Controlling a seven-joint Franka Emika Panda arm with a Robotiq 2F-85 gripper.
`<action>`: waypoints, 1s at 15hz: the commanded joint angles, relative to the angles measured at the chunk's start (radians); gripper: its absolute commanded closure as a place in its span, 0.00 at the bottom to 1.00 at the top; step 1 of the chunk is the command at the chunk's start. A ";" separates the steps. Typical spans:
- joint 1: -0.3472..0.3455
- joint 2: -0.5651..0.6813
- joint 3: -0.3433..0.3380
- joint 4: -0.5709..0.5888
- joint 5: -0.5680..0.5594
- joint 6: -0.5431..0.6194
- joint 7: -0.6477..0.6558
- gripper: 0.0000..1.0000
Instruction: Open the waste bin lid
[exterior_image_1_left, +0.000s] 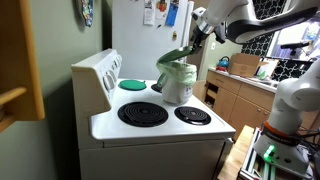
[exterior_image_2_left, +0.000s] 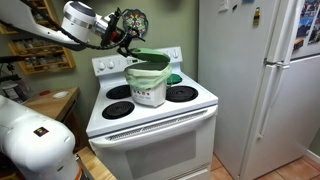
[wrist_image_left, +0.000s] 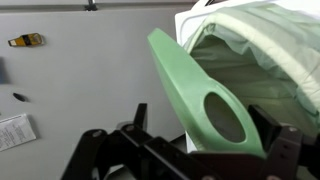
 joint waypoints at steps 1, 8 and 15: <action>-0.013 0.023 -0.008 0.027 -0.036 0.036 0.037 0.00; -0.042 0.050 -0.021 0.080 -0.074 0.059 0.064 0.00; -0.059 0.056 -0.021 0.124 -0.155 0.084 0.097 0.00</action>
